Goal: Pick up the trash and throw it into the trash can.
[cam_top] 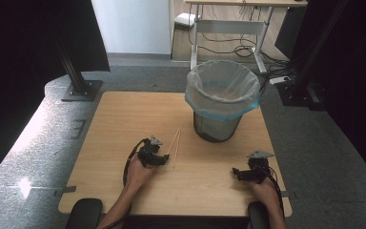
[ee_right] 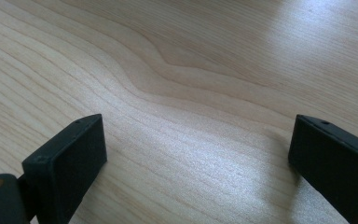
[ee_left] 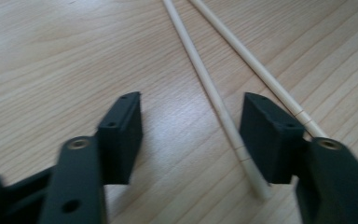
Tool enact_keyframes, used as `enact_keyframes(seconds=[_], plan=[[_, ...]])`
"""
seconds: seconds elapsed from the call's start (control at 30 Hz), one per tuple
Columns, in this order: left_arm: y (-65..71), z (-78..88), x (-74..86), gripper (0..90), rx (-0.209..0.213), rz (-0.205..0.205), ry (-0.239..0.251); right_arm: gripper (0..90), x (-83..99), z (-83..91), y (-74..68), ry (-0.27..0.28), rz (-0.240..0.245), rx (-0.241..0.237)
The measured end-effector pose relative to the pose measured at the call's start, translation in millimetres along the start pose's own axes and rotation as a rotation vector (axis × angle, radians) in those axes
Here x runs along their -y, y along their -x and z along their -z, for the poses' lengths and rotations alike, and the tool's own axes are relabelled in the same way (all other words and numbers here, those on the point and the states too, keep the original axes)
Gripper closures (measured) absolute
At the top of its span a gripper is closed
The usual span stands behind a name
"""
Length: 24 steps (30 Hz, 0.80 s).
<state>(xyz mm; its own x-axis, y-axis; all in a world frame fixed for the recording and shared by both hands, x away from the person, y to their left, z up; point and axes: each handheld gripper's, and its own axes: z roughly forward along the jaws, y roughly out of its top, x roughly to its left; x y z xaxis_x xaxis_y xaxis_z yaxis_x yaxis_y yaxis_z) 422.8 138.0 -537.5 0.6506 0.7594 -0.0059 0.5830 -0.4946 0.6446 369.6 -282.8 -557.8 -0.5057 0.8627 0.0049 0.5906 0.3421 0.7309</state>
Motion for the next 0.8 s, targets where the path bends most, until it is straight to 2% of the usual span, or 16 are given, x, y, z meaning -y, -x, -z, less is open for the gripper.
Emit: enact_keyframes(seconds=[0.27,0.43,0.6,0.8], plan=[[-10.8,2.6,-0.5,66.0,-0.003,0.008,-0.006,3.5,0.0,0.0,0.0,0.000,0.000,0.000],[-14.6,3.1,4.7,84.6,0.012,0.021,0.030,3.5,0.0,0.0,-0.1,0.000,0.000,0.000],[-16.6,3.2,5.2,86.3,0.026,0.033,0.035,3.5,0.0,0.0,0.0,0.000,0.000,0.000],[-19.2,3.4,2.5,86.6,0.039,0.019,0.015,3.5,0.0,0.0,0.0,0.000,-0.001,0.000]])
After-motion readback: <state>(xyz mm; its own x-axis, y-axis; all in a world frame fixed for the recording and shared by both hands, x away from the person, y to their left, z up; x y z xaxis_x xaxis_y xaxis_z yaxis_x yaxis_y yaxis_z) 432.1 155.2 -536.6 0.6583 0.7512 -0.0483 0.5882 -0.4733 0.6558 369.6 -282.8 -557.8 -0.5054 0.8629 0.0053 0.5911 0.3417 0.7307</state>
